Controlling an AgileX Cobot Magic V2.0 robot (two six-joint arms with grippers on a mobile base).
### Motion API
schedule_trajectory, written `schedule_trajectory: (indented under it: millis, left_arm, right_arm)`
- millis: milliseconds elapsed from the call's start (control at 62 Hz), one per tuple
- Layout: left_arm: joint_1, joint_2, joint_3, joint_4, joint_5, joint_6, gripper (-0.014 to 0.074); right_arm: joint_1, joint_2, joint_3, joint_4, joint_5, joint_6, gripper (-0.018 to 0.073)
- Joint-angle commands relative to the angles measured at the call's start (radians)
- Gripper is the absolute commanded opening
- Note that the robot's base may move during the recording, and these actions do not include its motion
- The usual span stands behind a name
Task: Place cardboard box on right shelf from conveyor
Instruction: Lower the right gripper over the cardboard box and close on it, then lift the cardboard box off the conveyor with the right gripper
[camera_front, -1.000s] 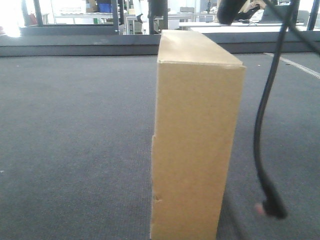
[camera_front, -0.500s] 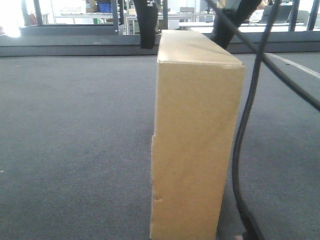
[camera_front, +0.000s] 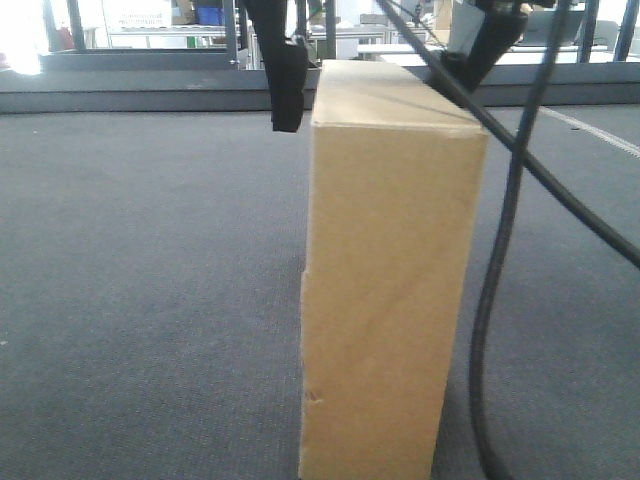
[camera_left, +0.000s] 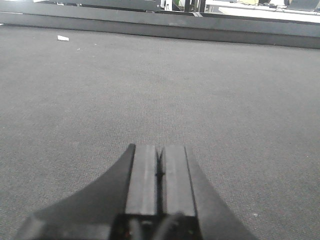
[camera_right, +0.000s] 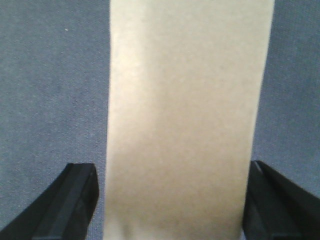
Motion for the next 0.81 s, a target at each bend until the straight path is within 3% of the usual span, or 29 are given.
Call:
schedule_trajectory:
  millis: [0, 97, 177, 387, 597, 790]
  left_arm:
    - [0.003, -0.008, 0.010, 0.001, -0.087, -0.005, -0.0116]
    - [0.003, -0.008, 0.010, 0.001, -0.087, -0.005, -0.0116]
    - [0.003, -0.008, 0.010, 0.001, -0.087, -0.005, -0.0116]
    - [0.003, -0.008, 0.010, 0.001, -0.087, -0.005, -0.0116]
    - [0.003, -0.008, 0.010, 0.001, -0.087, -0.005, -0.0116]
    - [0.003, -0.008, 0.010, 0.001, -0.087, -0.005, -0.0116]
  right_arm:
    - [0.001, -0.044, -0.022, -0.004, 0.030, -0.002, 0.0631]
    - [0.001, -0.044, -0.022, -0.010, 0.029, -0.001, 0.0606]
    - [0.001, -0.044, -0.022, -0.018, 0.029, -0.001, 0.0505]
    - [-0.001, -0.050, -0.022, -0.029, 0.029, -0.001, 0.0035]
    - [-0.060, -0.114, -0.023, -0.029, 0.024, -0.086, 0.0054]
    - [-0.148, -0.206, 0.003, -0.016, -0.006, -0.302, 0.0054]
